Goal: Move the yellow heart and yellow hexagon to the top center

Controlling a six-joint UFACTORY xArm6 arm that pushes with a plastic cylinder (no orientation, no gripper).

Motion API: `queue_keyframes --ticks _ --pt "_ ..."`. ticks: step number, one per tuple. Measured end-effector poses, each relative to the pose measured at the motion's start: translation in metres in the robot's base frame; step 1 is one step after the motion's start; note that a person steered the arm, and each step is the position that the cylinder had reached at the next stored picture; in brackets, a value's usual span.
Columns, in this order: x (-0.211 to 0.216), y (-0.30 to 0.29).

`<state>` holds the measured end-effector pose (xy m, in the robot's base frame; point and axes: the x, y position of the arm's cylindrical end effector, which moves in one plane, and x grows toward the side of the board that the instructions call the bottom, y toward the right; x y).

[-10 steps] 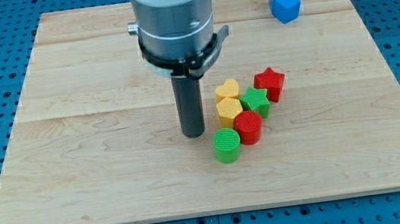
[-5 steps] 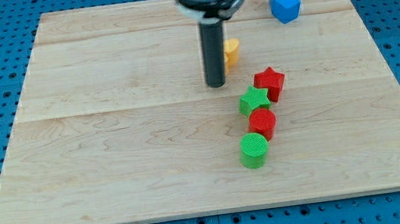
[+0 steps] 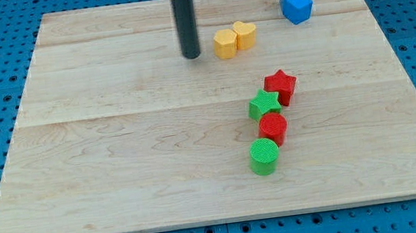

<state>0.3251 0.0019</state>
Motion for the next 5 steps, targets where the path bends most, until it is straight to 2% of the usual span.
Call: queue_keyframes --ticks 1,3,4,5 --pt "-0.002 0.069" --pt "0.051 0.057" --pt "0.045 0.104" --pt "-0.006 0.11"
